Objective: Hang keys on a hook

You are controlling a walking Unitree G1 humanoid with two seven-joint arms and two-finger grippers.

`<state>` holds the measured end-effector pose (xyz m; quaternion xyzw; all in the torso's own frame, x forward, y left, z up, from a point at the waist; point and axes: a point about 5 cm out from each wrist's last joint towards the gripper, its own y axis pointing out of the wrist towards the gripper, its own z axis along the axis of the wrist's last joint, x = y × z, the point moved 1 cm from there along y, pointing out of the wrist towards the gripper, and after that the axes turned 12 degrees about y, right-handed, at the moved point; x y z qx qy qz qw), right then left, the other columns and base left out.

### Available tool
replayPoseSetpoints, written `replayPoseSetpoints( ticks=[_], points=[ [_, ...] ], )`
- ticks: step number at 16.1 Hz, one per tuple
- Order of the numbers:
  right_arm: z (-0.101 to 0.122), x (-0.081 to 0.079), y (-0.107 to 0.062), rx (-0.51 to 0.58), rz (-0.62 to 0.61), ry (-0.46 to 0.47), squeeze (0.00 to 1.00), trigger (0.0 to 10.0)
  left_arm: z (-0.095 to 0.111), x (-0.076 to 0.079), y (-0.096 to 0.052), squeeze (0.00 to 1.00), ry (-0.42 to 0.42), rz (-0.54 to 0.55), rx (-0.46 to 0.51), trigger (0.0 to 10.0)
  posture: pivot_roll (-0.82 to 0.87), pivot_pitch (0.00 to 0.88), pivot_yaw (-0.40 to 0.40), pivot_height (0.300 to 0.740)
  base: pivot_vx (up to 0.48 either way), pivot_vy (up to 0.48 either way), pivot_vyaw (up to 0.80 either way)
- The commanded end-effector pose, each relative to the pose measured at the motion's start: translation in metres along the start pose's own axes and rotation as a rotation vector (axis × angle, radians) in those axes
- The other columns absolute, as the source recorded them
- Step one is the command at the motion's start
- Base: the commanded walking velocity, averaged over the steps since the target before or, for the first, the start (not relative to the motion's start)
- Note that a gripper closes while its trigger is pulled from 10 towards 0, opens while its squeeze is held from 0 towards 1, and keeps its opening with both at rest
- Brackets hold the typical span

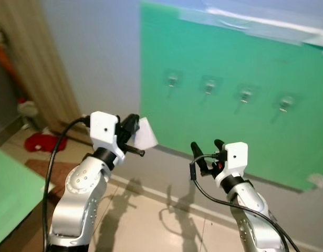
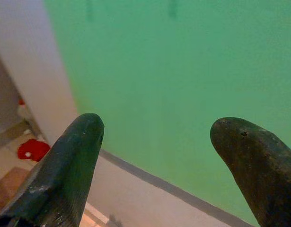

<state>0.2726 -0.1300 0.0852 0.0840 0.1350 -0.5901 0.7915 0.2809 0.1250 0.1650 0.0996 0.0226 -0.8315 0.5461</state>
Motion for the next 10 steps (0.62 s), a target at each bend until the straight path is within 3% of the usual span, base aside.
replayPoseSetpoints(
  ticks=[1, 3, 8, 10],
  points=[
    [0.0, 0.0, 0.0, -0.006, -0.008, 0.001, 0.0, 10.0, 0.002, 0.003, 0.004, 0.0, 0.004, -0.03, -0.004, 10.0, -0.03, 0.0, 0.013, 0.74, 0.0, 0.476, -0.66],
    [0.001, 0.001, -0.001, -0.023, -0.011, 0.004, 0.0, 10.0, -0.002, 0.003, 0.011, 0.0, 0.049, -0.043, -0.029, 10.0, -0.04, 0.0, 0.016, 0.74, 0.0, 0.0, -0.66],
    [-0.007, 0.004, -0.002, -0.049, -0.018, -0.002, 0.0, 10.0, 0.0, 0.005, 0.019, 0.0, 0.07, -0.083, -0.028, 10.0, -0.03, 0.0, 0.037, 0.74, 0.0, 0.0, -0.67],
    [-0.008, 0.001, 0.0, -0.047, 0.001, -0.007, 0.0, 10.0, 0.003, 0.003, 0.022, 0.0, 0.083, -0.081, -0.023, 10.0, -0.03, 0.0, 0.042, 0.74, 0.0, 0.0, 0.0]
  ],
)
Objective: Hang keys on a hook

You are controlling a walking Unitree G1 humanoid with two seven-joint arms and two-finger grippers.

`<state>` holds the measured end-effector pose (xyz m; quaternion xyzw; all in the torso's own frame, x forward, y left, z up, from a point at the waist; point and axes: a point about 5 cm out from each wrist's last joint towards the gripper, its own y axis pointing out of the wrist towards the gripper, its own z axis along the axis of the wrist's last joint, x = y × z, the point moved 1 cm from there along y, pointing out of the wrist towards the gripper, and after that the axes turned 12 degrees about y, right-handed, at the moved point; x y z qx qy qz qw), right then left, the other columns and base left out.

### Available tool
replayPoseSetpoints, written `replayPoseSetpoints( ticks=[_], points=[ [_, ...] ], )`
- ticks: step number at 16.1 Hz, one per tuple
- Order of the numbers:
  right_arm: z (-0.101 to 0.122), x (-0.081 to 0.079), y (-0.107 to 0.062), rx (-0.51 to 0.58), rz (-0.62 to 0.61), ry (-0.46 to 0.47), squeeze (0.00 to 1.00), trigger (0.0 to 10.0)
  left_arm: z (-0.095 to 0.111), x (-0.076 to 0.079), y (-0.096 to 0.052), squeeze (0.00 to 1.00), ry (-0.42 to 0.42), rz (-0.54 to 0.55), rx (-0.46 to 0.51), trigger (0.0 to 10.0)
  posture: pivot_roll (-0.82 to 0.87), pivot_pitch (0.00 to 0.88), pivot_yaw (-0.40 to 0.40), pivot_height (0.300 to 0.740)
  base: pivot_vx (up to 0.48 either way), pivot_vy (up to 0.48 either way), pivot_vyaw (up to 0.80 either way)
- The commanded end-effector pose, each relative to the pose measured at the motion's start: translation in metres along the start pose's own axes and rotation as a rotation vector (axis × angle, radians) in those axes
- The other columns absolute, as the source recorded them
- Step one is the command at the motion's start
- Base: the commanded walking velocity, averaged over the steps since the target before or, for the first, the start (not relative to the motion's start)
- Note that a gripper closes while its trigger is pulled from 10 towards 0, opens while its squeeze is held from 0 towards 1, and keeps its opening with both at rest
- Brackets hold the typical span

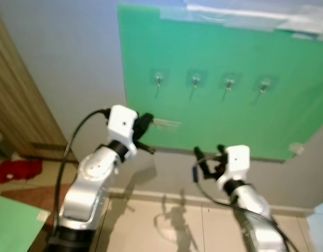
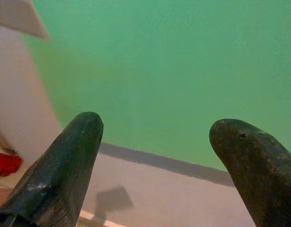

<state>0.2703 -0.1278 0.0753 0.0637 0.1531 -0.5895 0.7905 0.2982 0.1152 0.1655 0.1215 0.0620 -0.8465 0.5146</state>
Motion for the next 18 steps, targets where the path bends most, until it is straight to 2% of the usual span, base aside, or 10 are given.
replayPoseSetpoints(
  ticks=[1, 5, 11, 14, 18],
  points=[
    [0.001, 0.0, 0.001, 0.005, 0.011, -0.011, 0.0, 10.0, 0.005, 0.0, 0.003, 0.0, 0.01, -0.004, 0.015, 10.0, -0.03, 0.0, 0.041, 0.74, 0.0, 0.0, 0.0],
    [-0.001, 0.002, 0.001, -0.001, 0.02, -0.02, 0.0, 10.0, 0.014, 0.007, 0.006, 0.0, 0.021, 0.0, 0.052, 10.0, -0.03, 0.0, 0.033, 0.74, 0.072, 0.0, 0.0],
    [-0.003, 0.008, 0.005, -0.013, 0.023, -0.037, 0.0, 10.0, 0.023, 0.009, 0.009, 0.0, 0.057, 0.006, 0.082, 10.0, -0.03, 0.0, 0.034, 0.74, 0.48, 0.0, 0.0],
    [-0.005, 0.006, 0.004, -0.017, 0.033, -0.032, 0.0, 10.0, 0.024, 0.008, 0.009, 0.0, 0.061, 0.012, 0.085, 10.0, -0.04, 0.0, 0.037, 0.717, 0.48, 0.0, 0.0],
    [-0.007, 0.006, 0.001, -0.008, 0.045, -0.03, 0.0, 10.0, 0.025, 0.002, 0.009, 0.0, 0.064, 0.048, 0.083, 10.0, -0.04, 0.0, 0.041, 0.708, 0.0, 0.0, 0.0]
  ],
)
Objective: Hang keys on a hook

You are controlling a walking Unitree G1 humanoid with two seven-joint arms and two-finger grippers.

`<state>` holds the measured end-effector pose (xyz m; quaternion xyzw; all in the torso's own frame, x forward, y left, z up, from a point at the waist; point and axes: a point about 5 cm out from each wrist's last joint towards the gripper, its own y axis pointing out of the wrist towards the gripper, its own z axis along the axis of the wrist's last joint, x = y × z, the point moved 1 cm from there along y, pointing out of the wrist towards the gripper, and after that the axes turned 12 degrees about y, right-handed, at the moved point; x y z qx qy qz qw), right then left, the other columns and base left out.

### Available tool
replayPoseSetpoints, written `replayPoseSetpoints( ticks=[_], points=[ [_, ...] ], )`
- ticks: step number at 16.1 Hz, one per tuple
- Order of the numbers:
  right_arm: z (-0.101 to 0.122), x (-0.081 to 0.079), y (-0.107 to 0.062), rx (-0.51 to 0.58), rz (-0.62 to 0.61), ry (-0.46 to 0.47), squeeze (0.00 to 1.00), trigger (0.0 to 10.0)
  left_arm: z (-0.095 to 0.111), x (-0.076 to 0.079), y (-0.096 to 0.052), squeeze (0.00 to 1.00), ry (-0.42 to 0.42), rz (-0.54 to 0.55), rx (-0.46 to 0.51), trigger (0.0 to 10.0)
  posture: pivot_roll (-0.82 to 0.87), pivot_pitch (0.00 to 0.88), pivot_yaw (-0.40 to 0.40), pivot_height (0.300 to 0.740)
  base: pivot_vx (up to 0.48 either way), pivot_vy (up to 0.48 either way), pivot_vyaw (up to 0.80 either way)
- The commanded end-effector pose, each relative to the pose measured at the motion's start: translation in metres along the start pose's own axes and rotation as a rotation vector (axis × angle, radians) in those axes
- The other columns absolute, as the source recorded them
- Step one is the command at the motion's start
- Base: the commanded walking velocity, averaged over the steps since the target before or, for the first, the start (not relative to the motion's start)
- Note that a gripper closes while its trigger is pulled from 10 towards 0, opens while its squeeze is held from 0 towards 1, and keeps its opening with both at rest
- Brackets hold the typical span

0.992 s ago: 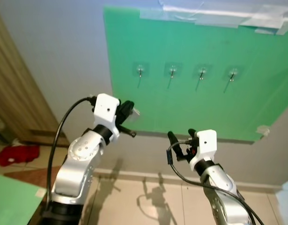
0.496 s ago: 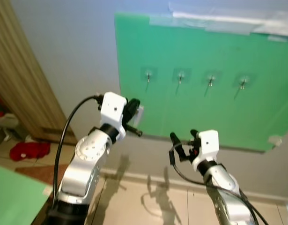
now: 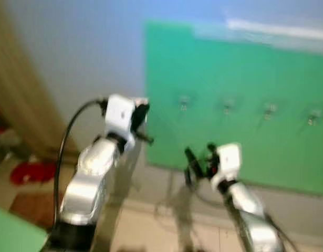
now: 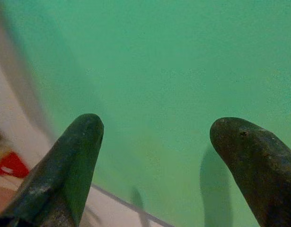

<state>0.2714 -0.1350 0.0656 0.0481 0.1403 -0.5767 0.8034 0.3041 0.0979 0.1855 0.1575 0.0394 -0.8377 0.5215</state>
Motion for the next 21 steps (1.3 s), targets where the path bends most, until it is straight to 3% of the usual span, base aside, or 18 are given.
replayPoseSetpoints(
  ticks=[1, 5, 8, 13, 21],
  points=[
    [-0.001, -0.003, 0.001, 0.008, 0.014, 0.013, 0.0, 10.0, 0.006, -0.006, -0.002, 0.0, 0.025, 0.014, 0.014, 10.0, -0.04, 0.0, 0.041, 0.708, 0.0, 0.0, 0.0],
    [-0.003, -0.004, 0.001, 0.002, 0.017, 0.026, 0.0, 10.0, 0.021, -0.005, 0.008, 0.0, 0.039, -0.047, 0.039, 10.0, -0.05, 0.0, 0.045, 0.703, 0.0, 0.0, 0.0],
    [-0.005, -0.005, 0.0, 0.002, 0.022, 0.028, 0.0, 10.0, 0.025, -0.004, 0.018, 0.0, 0.061, -0.072, 0.046, 10.0, -0.06, 0.0, 0.056, 0.674, 0.0, 0.0, 0.0],
    [-0.006, -0.005, -0.003, 0.016, 0.009, 0.028, 0.0, 10.0, 0.022, -0.003, 0.018, 0.0, 0.06, -0.075, 0.026, 10.0, -0.06, 0.0, 0.065, 0.615, 0.0, 0.0, 0.0],
    [-0.006, -0.009, -0.002, 0.017, 0.018, 0.038, 0.0, 10.0, 0.017, -0.007, 0.019, 0.0, 0.083, -0.083, -0.01, 10.0, -0.05, 0.0, 0.072, 0.615, 0.0, 0.0, 0.0]
  ],
)
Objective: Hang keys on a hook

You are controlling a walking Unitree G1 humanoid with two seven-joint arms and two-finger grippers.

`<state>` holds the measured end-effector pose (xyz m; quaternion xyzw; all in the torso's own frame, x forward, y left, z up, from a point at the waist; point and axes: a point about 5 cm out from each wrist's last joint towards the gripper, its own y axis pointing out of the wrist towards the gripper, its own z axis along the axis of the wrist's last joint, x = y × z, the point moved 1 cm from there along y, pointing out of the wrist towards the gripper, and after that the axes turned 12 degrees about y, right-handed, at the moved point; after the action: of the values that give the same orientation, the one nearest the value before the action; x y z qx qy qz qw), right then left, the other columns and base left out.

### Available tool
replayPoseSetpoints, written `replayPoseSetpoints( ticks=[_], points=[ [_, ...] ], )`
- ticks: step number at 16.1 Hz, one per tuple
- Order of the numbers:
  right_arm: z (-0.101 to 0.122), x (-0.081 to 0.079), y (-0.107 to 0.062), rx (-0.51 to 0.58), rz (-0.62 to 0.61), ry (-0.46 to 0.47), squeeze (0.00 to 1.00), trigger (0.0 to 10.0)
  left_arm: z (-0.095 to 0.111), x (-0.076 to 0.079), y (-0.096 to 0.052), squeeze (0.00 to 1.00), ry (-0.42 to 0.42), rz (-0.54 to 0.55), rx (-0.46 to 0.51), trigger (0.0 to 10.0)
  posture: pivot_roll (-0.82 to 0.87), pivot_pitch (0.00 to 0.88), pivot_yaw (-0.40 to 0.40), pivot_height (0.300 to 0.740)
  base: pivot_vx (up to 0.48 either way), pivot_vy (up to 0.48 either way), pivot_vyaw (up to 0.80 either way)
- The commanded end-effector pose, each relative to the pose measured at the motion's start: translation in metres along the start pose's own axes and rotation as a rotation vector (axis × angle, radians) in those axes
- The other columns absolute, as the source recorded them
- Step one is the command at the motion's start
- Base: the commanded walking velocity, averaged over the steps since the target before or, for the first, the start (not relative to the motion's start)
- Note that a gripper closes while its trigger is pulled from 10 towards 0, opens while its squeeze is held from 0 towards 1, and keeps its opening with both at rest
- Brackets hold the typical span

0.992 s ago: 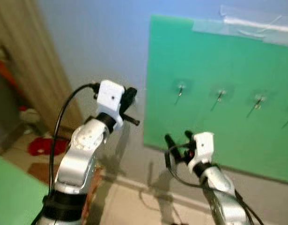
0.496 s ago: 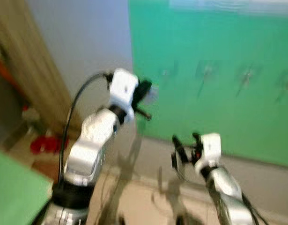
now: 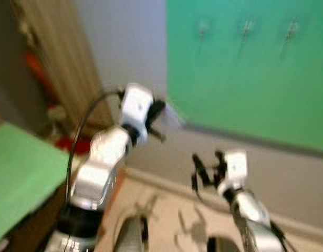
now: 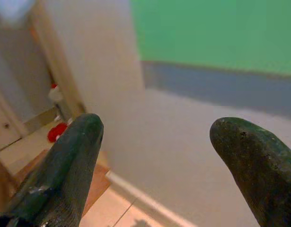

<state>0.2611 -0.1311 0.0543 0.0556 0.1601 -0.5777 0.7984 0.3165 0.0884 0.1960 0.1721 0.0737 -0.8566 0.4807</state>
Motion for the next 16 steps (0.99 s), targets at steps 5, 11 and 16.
replayPoseSetpoints(
  ticks=[5, 11, 16],
  points=[
    [0.008, -0.007, 0.005, 0.03, 0.03, -0.007, 0.0, 10.0, 0.003, -0.004, 0.001, 0.0, 0.013, -0.003, 0.011, 10.0, -0.05, 0.0, 0.07, 0.66, 0.0, 0.0, 0.0],
    [0.005, -0.008, 0.003, 0.022, 0.021, -0.007, 0.0, 10.0, -0.001, 0.001, 0.001, 0.0, 0.021, -0.044, 0.018, 10.0, -0.06, 0.0, 0.081, 0.725, 0.0, 0.0, 0.0],
    [0.005, -0.009, 0.003, 0.025, 0.018, -0.006, 0.0, 10.0, 0.0, 0.008, 0.002, 0.0, 0.032, -0.08, 0.034, 10.0, -0.06, 0.0, 0.086, 0.74, 0.0, -0.265, 0.0]
  ],
)
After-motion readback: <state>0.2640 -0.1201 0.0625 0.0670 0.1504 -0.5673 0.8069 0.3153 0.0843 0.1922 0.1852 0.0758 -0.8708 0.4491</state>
